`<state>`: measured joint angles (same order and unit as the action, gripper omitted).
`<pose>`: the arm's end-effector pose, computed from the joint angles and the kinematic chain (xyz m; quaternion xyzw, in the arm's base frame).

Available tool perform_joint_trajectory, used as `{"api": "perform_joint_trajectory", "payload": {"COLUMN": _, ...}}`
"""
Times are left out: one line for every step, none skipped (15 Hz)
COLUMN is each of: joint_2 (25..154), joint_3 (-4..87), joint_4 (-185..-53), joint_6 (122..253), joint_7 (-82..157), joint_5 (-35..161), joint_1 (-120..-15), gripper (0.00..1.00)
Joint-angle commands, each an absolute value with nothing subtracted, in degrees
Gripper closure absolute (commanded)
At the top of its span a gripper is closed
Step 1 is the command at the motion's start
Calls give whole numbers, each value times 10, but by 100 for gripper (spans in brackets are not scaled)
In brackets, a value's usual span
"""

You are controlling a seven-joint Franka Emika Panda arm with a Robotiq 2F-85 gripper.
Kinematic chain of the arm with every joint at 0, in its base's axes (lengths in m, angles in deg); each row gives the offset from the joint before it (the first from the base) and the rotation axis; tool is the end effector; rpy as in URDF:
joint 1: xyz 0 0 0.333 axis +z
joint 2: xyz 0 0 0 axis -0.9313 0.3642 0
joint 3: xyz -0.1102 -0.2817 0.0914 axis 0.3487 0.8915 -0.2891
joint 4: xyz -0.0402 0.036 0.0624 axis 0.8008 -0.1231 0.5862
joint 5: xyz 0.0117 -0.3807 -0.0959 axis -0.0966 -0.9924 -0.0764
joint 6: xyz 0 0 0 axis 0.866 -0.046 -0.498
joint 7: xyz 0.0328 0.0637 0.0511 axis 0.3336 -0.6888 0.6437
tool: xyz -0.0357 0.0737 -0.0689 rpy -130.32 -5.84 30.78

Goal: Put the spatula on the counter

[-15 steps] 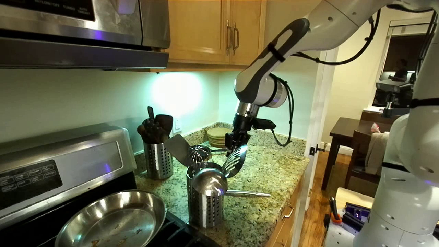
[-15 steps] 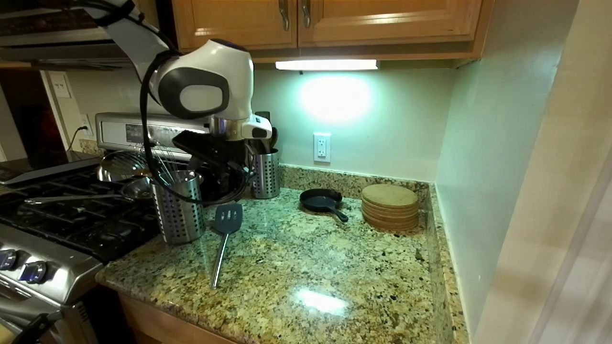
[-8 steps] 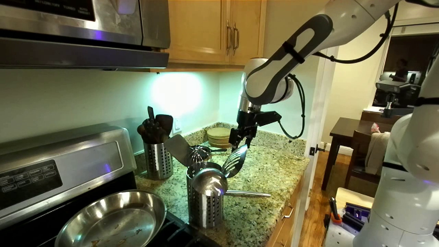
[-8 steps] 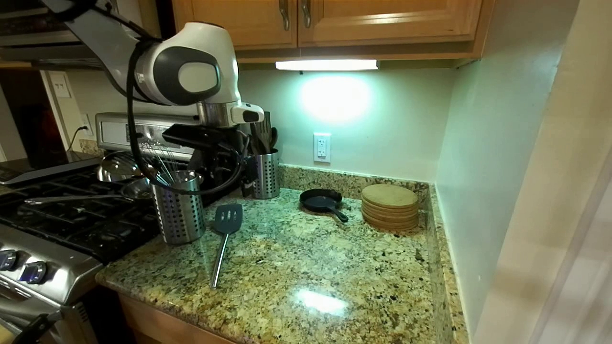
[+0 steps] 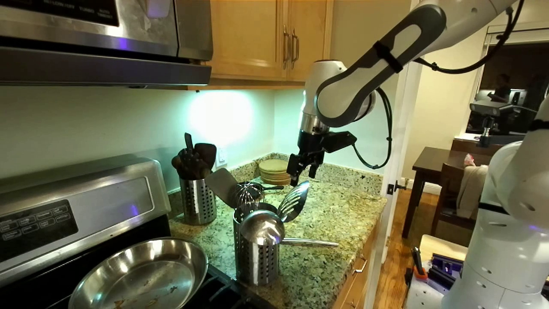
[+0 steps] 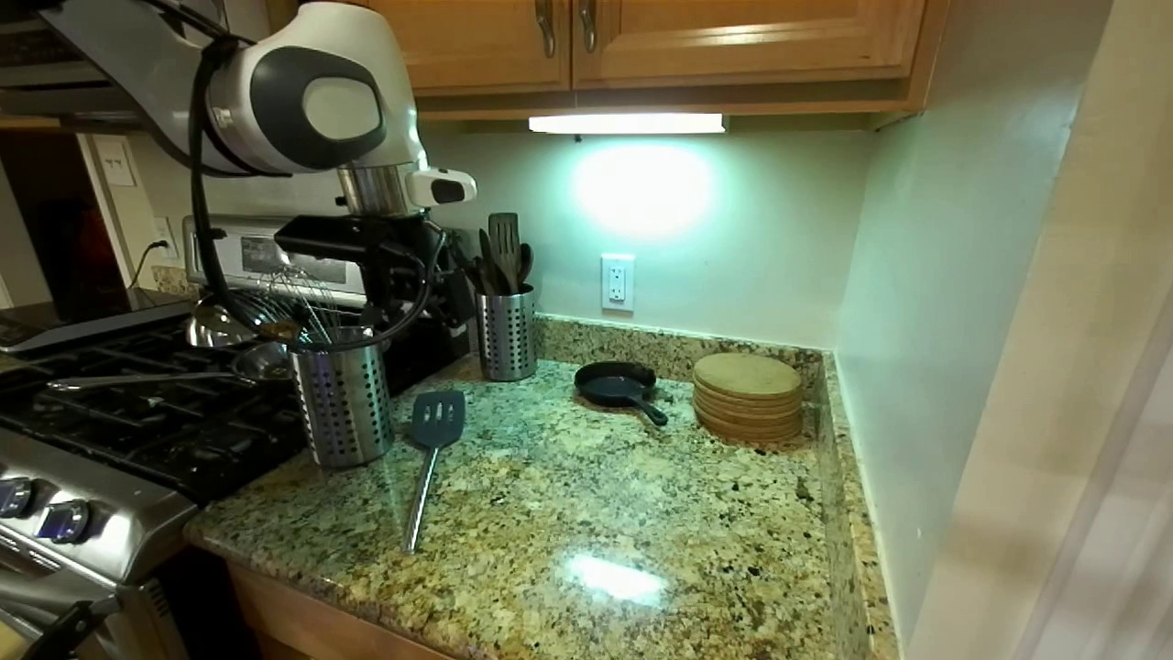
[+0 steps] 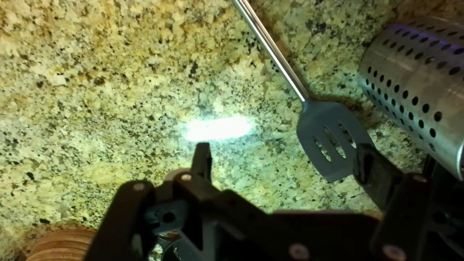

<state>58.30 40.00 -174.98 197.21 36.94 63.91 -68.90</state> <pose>0.4385 -0.0186 0.3642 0.9946 -0.0498 0.0913 0.0049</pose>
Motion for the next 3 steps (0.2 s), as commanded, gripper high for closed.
{"api": "perform_joint_trajectory", "payload": {"joint_2": 582, "joint_3": 393, "joint_4": -1750, "joint_6": 1971, "joint_7": 371, "joint_5": 642, "joint_1": -696, "gripper": 0}}
{"api": "perform_joint_trajectory", "payload": {"joint_2": 581, "joint_3": 393, "joint_4": -1750, "joint_6": 1971, "joint_7": 371, "joint_5": 642, "joint_1": -696, "gripper": 0}}
{"api": "perform_joint_trajectory", "payload": {"joint_2": 581, "joint_3": 393, "joint_4": -1750, "joint_6": 1971, "joint_7": 370, "joint_5": 642, "joint_1": -696, "gripper": 0}}
